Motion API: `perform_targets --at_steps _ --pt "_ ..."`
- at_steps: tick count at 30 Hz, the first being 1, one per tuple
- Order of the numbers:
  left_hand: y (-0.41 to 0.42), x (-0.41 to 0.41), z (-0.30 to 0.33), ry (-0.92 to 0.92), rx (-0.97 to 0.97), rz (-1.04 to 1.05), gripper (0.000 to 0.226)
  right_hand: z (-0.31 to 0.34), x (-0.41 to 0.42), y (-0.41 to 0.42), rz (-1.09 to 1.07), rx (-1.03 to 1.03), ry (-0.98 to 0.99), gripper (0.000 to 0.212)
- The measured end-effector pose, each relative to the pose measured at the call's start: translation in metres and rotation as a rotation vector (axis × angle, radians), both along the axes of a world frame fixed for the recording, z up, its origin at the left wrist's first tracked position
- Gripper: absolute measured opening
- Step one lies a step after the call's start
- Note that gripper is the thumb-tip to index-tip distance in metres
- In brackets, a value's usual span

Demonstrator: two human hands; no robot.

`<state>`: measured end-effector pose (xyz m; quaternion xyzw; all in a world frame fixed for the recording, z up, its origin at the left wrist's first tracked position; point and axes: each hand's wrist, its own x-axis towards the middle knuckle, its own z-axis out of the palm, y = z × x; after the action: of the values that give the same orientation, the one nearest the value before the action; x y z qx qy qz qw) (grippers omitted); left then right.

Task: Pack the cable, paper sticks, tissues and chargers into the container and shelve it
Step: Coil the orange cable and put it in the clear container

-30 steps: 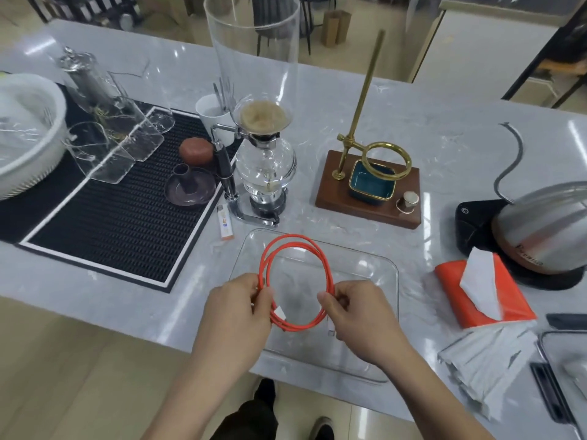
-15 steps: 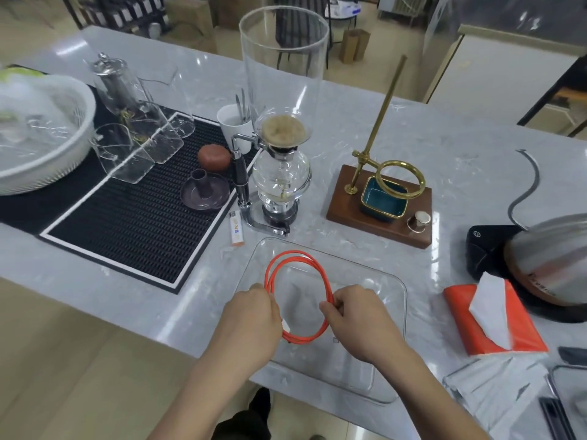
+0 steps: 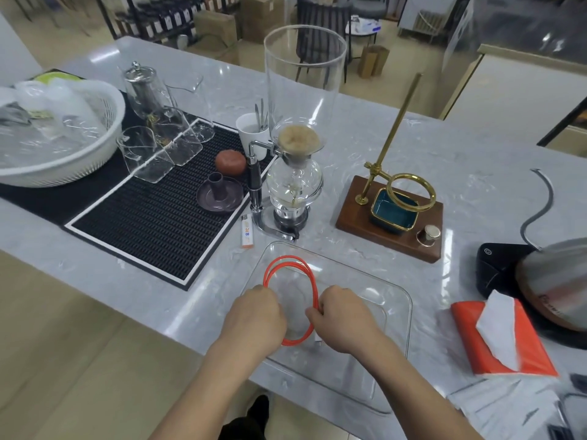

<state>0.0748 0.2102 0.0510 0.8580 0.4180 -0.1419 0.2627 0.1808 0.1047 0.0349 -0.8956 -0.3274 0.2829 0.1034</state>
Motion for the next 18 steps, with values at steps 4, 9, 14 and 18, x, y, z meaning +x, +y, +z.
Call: perform_targets --at_steps 4,9,14,18 --pt "-0.001 0.003 0.002 0.015 0.047 0.021 0.002 -0.004 -0.005 0.004 0.016 -0.023 0.013 0.039" --pt "-0.004 0.005 0.003 0.115 0.135 -0.059 0.019 -0.007 -0.012 0.009 0.047 -0.052 0.008 0.021" --pt "-0.002 0.007 0.005 0.171 0.280 -0.166 0.032 -0.012 -0.009 0.009 0.035 -0.067 0.007 0.020" --pt "0.000 0.008 0.007 0.161 0.361 -0.210 0.033 -0.014 -0.007 0.008 0.005 -0.055 0.049 0.018"
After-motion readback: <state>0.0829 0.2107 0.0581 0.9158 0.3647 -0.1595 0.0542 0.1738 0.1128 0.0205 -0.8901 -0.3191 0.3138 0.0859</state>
